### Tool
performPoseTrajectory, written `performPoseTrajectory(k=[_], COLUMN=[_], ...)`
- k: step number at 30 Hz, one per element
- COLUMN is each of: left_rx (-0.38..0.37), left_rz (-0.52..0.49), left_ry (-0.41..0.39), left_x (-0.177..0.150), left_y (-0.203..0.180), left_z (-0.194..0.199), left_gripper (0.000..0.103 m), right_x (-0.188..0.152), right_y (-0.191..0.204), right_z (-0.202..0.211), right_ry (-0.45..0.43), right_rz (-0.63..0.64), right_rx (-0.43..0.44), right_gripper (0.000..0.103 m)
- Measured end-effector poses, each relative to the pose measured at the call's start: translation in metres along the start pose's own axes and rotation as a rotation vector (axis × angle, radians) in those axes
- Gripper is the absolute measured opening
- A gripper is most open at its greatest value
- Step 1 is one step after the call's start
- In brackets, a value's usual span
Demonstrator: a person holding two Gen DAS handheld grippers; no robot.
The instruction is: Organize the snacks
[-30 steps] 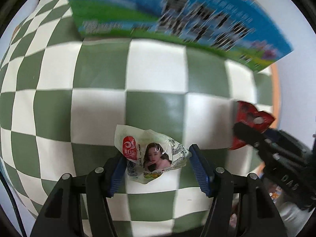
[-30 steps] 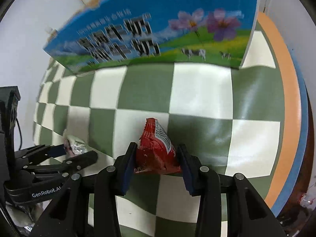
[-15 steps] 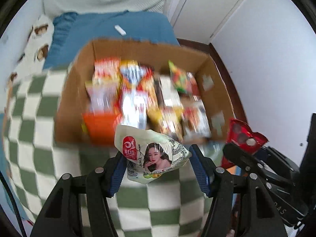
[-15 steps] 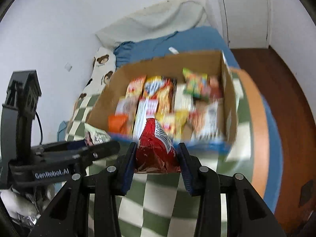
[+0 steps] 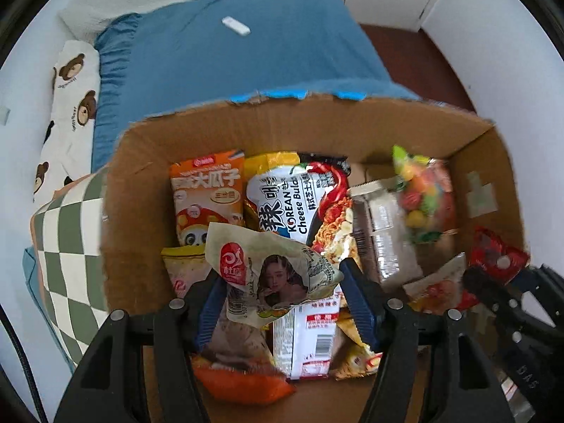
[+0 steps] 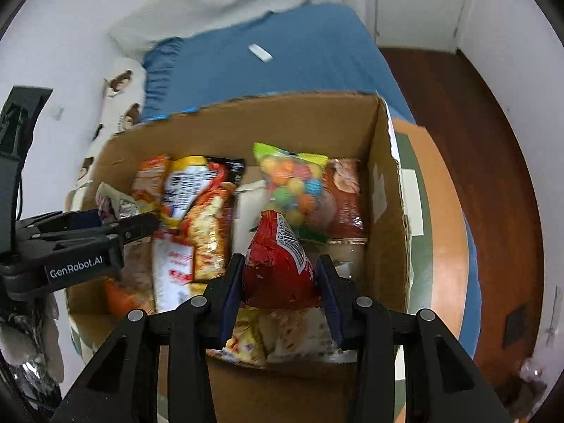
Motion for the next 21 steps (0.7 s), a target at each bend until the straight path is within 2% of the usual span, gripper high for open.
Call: performPoseTrajectory(k=[1, 2, 3, 5, 6, 8, 9, 10, 11, 21], left_rx=[0.003, -0.001, -0.006, -0.011, -0.012, -0.007, 0.003, 0.008, 0.009, 0.015], left_rz=[0.0, 0.001, 0.006, 0.026, 0.033, 0.034, 0.03, 0.028, 0.027, 0.073], left_ry=[0.015, 0.024, 0.034, 0.044, 0.045, 0.046, 0.041, 0.036, 0.028, -0.013], left_x=[0.001, 0.002, 0.003, 0.003, 0.005, 0.004, 0.001, -0.001, -0.002, -0.022], left_y=[0.0, 0.0, 0.001, 0.005, 0.006, 0.009, 0.009, 0.009, 0.009, 0.018], left_z=[-0.006, -0.011, -0.016, -0.022, -0.023, -0.026, -0.024, -0.023, -0.022, 0.001], left_gripper=[0.062, 0.062, 0.062, 0.062, 0.063, 0.072, 0.085, 0.094, 0.095, 0.095], right_x=[0.001, 0.003, 0.004, 0.006, 0.007, 0.006, 0.006, 0.005, 0.005, -0.002], right_y=[-0.003, -0.007, -0.009, -0.012, -0.012, -0.01, -0.009, -0.006, -0.001, 0.006], right_z=[-0.004, -0.009, -0.012, -0.017, -0.018, -0.021, -0.022, -0.023, -0.026, -0.032], right_ry=[0.015, 0.04, 0.052, 0.062, 0.065, 0.073, 0.077, 0.079, 0.083, 0.086], right_rz=[-0.009, -0.02, -0.033, -0.045, -0.046, -0.04, -0.038, -0.033, -0.03, -0.021], right_rx=[-0.012, -0.032, -0.035, -0.028, -0.037, -0.036, -0.044, -0.046, -0.051, -0.093], right_gripper=[0.047, 0.055, 0.069, 0.078, 0.079, 0.088, 0.093, 0.093, 0.096, 0.098])
Point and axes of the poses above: each gripper's, at about its wrist camera, not at the fingertips, and z roughly against the way its jaws point, y to its left, x to its top, the point moved 2 cm from there along -z, roughly the way its jaws point, and after that the axes turned 10 degrees about x, right-handed, at the moved point
